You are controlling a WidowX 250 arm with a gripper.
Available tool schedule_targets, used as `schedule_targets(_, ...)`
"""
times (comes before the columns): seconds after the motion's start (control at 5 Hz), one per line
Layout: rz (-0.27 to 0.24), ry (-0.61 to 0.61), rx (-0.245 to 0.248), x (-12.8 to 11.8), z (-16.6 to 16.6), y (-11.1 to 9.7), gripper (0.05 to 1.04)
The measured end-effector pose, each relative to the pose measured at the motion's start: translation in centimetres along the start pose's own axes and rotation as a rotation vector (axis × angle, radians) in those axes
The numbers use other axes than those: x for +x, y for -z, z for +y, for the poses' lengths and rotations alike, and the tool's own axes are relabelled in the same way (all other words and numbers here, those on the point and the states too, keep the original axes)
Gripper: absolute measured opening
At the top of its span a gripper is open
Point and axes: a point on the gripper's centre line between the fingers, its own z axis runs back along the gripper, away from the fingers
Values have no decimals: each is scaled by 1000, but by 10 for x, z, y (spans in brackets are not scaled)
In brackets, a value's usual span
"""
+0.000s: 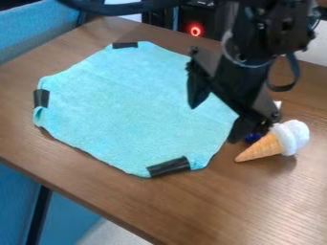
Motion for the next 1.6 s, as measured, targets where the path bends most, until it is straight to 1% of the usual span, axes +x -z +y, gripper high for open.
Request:
schedule_targets(0.2, -3, -20, -24, 17, -10, 7, 1000)
schedule_targets(0.4, 20, -8, -135, 30, -13, 25, 1000)
schedule_targets(0.6, -8, 74, -231, 39, -26, 35, 1000)
schedule_targets(0.8, -18, 111, -284, 47, -31, 44, 1000)
schedule_targets(1.0, -14, 115, -293, 53, -37, 49, 1000)
schedule_targets(1.2, -25, 119, -304, 56, -48, 41, 1000)
schedule_targets(1.4, -4, 122, -311, 52, -55, 47, 1000)
schedule_targets(1.6, -2, 108, -317, 52, -58, 50, 1000)
